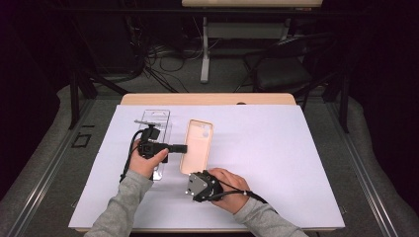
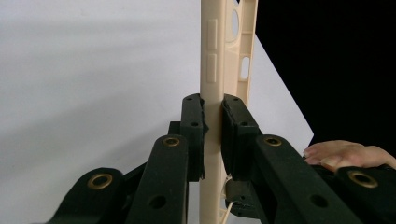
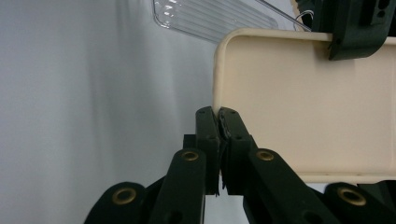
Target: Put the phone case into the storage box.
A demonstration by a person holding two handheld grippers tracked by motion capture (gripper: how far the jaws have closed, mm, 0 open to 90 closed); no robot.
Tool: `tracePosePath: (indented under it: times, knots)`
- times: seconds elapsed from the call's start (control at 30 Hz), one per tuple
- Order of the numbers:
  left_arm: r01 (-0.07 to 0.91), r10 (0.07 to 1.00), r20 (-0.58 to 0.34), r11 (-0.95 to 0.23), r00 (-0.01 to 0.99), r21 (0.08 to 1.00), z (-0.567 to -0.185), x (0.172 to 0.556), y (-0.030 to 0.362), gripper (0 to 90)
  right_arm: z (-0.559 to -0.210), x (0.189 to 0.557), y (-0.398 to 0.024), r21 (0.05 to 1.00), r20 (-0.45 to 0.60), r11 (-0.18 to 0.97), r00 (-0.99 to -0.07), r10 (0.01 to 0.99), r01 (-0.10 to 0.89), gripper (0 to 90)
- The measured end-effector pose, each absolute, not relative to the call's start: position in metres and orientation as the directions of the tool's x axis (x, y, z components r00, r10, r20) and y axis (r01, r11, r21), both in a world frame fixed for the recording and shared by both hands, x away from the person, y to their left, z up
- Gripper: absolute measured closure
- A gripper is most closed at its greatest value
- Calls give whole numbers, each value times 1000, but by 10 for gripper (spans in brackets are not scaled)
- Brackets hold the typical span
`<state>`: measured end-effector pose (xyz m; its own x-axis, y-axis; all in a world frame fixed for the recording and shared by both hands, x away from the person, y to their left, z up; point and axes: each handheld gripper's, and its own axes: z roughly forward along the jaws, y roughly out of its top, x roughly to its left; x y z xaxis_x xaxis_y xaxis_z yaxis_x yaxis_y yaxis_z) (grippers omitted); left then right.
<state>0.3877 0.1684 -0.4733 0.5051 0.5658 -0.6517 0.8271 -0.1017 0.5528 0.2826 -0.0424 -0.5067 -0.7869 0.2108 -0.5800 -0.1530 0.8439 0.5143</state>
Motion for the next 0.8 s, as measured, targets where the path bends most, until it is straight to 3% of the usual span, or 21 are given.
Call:
tracePosePath:
  times: [0.8]
  knots:
    - [833,567,-658,-96,496,545,-473,387,169,812,-507,285,-43,525,-577,836,-790,210,-161,873]
